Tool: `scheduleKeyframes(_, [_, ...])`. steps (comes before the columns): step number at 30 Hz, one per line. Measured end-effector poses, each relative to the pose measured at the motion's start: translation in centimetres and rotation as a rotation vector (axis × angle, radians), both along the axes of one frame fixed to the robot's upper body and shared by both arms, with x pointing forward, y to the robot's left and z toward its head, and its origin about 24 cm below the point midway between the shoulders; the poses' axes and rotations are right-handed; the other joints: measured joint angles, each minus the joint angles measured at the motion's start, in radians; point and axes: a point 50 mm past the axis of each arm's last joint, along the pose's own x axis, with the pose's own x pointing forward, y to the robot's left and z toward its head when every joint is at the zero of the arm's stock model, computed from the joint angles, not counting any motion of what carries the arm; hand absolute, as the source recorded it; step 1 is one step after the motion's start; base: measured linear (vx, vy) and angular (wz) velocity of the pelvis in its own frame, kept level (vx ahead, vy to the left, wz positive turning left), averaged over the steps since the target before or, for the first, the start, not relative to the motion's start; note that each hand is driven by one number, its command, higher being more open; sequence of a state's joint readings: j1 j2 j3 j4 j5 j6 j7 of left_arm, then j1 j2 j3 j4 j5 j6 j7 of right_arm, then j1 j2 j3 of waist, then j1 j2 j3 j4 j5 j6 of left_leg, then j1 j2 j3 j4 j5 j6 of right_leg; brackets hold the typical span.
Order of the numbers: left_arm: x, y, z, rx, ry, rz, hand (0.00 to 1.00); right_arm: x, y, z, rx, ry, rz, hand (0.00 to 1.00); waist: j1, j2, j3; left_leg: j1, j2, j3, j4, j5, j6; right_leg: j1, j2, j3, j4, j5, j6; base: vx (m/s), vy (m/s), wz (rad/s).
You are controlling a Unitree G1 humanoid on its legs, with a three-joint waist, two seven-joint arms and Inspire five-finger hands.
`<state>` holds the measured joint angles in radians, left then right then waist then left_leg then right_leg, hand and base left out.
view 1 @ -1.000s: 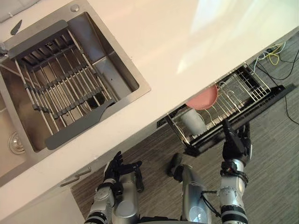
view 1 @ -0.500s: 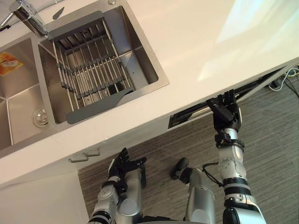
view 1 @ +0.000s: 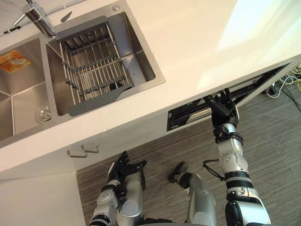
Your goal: Walk over to the sink, pick up the cup, carry it to the dishwasher, place the cup inside the dishwasher, then close the dishwasher door
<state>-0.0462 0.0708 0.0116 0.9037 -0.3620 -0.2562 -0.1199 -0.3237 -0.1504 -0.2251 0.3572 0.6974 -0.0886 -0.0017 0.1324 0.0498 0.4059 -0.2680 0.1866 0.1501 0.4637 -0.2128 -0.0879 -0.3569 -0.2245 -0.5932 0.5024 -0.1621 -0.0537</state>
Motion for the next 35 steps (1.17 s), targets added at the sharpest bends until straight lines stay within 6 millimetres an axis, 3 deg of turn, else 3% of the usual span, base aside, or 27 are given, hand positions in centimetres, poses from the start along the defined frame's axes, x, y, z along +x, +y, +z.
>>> scheduleKeyframes(4, [-2.0,1.3,-1.0,0.049,0.071,0.002,1.0,-2.3,0.5,-2.7,-0.101,0.099,0.012,1.0,-0.011,-0.056,-0.059,0.072,-0.007,0.022,-0.085,0.022,-0.005,0.032,0.014,0.015,-0.031,0.003,-0.006,0.11,0.015,-0.09])
scheduleKeyframes(8, [-4.4,2.5,-2.0,0.089,0.158,-0.003,1.0,-6.5,0.6,-7.8,-0.289,0.317,0.084,1.0,-0.044,-0.095,-0.124,0.157,-0.035,0.033,-0.187,0.054,-0.02,0.082,0.011,0.027,-0.066,0.015,-0.004,0.12,0.069,-0.03])
scheduleKeyframes(13, [-5.4,2.8,-2.4,0.111,0.203,-0.024,1.0,-11.4,1.3,-13.3,-0.458,0.587,0.233,1.0,-0.07,-0.099,-0.153,0.221,-0.052,0.035,-0.231,0.061,-0.023,0.148,0.018,0.039,-0.12,0.046,0.03,0.11,0.111,-0.03])
scheduleKeyframes(20, [-7.3,4.0,-2.9,0.163,0.267,-0.009,1.0,-18.5,2.7,-19.4,-0.473,0.924,0.366,1.0,-0.072,-0.109,-0.225,0.297,-0.059,0.034,-0.301,0.075,0.002,0.285,0.074,0.039,-0.346,0.166,0.067,0.03,0.109,0.03])
scheduleKeyframes(24, [-8.9,4.6,-3.3,0.181,0.317,-0.001,1.0,-21.6,2.0,-20.8,-0.457,1.016,0.341,1.0,-0.074,-0.106,-0.262,0.325,-0.082,0.019,-0.342,0.092,0.023,0.339,0.08,0.027,-0.429,0.213,0.081,-0.05,0.068,0.12])
scheduleKeyframes(35, [-13.0,5.3,-4.3,0.19,0.44,0.03,1.0,-24.8,-0.4,-21.5,-0.381,1.074,0.194,1.0,-0.083,-0.096,-0.293,0.404,-0.114,-0.048,-0.45,0.144,0.038,0.412,0.064,-0.013,-0.451,0.225,0.09,-0.03,0.014,0.16])
